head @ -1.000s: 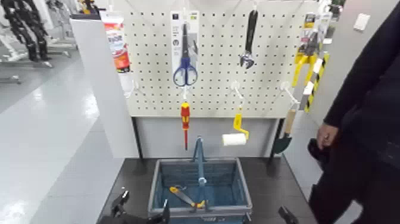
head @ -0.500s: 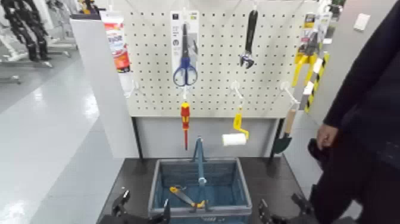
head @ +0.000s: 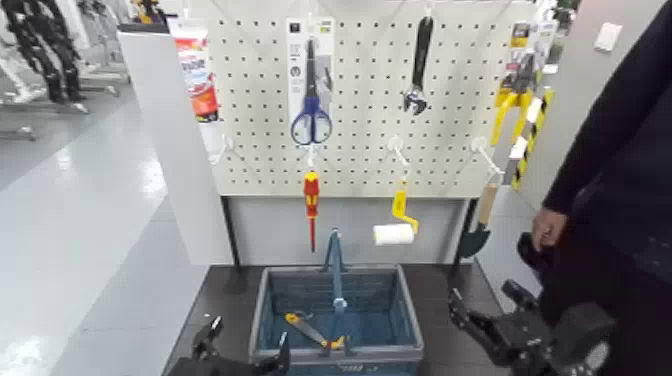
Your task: Put the black wrench into the crate.
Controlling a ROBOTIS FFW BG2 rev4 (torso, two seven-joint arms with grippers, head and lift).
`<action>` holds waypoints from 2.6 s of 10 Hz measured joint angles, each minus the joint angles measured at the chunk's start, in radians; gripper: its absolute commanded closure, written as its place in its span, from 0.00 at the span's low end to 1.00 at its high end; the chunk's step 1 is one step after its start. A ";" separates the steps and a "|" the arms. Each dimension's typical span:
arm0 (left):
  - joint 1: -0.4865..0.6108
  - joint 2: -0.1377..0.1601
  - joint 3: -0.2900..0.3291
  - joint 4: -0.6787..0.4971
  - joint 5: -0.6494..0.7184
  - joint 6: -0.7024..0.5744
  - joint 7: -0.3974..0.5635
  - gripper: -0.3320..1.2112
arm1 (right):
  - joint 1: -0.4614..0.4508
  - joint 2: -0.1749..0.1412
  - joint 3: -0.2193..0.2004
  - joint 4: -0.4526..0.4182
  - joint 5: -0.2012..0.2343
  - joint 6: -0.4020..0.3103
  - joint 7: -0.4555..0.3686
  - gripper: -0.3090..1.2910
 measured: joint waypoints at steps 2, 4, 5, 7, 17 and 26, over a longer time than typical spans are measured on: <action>-0.005 0.000 -0.003 0.000 0.000 0.002 -0.003 0.29 | -0.060 -0.009 -0.001 -0.002 0.002 0.050 0.016 0.26; -0.010 0.000 -0.007 0.000 0.001 0.005 -0.004 0.29 | -0.117 -0.022 0.007 0.003 0.001 0.079 0.018 0.26; -0.013 0.001 -0.008 0.000 0.001 0.007 -0.007 0.29 | -0.147 -0.026 0.010 0.006 0.001 0.089 0.020 0.26; -0.018 0.002 -0.011 0.001 0.002 0.010 -0.014 0.29 | -0.206 -0.034 0.022 0.019 0.001 0.103 0.025 0.26; -0.047 0.003 -0.034 0.000 0.006 0.015 -0.038 0.29 | -0.488 -0.049 0.086 0.127 -0.041 0.099 0.067 0.27; -0.068 0.003 -0.050 0.000 0.008 0.023 -0.047 0.29 | -0.779 -0.065 0.164 0.341 -0.178 0.099 0.229 0.29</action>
